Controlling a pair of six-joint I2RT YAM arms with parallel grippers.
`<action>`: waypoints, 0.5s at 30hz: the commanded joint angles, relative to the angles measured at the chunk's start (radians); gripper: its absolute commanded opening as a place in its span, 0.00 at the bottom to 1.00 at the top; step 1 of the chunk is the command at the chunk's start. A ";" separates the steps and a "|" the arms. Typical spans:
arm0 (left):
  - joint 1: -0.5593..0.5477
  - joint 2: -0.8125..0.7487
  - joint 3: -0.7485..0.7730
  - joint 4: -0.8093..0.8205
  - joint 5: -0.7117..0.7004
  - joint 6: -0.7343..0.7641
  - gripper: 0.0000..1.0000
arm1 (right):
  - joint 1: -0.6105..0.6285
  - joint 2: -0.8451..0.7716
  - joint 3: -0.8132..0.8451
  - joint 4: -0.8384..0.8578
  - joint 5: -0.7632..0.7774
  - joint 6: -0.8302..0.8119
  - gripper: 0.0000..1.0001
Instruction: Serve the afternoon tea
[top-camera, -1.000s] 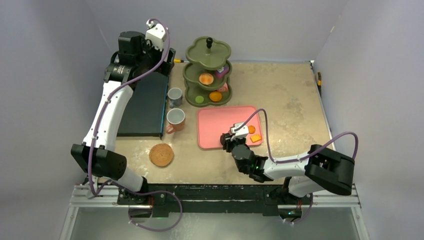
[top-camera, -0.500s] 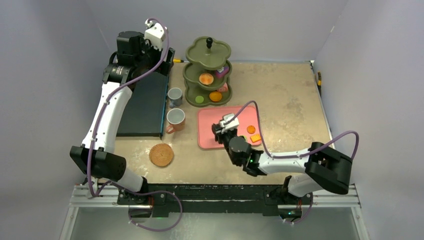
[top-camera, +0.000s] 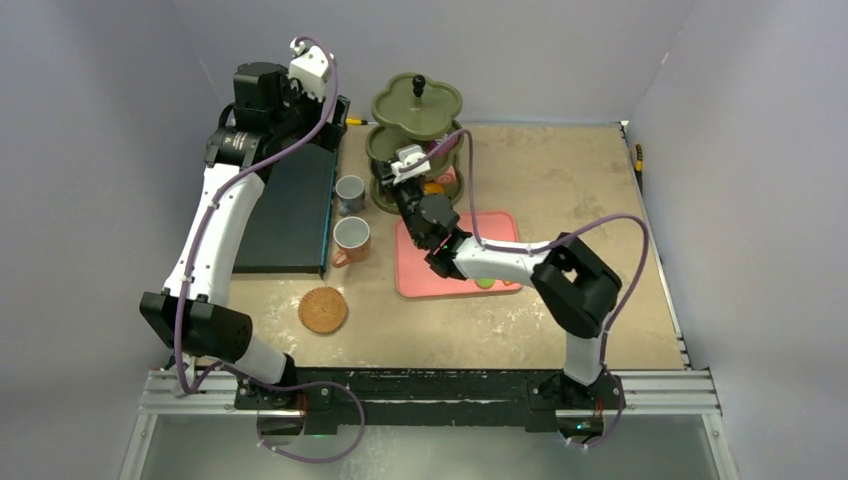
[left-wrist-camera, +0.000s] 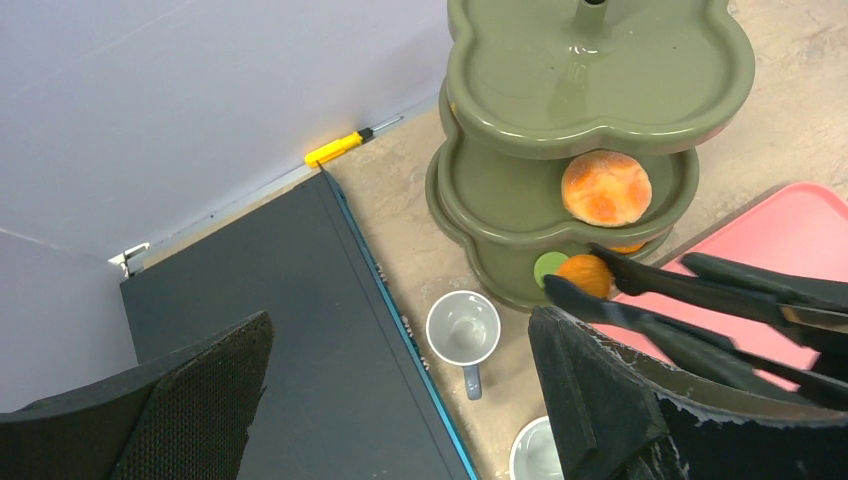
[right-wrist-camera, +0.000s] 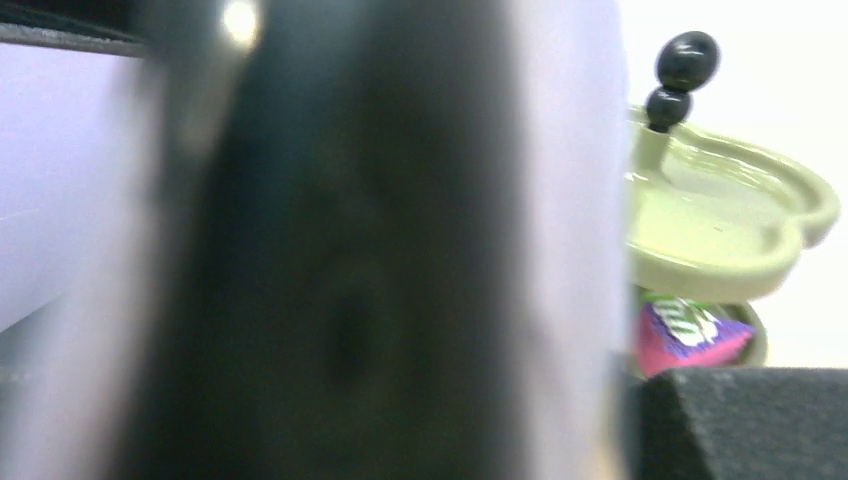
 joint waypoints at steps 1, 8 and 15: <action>0.006 -0.016 0.025 0.018 -0.004 -0.004 0.99 | -0.022 0.086 0.131 0.118 -0.050 -0.056 0.39; 0.007 -0.016 0.020 0.020 -0.008 0.010 0.99 | -0.046 0.200 0.250 0.167 -0.039 -0.056 0.39; 0.007 -0.024 -0.007 0.020 0.005 0.025 0.99 | -0.056 0.276 0.298 0.242 -0.006 -0.070 0.40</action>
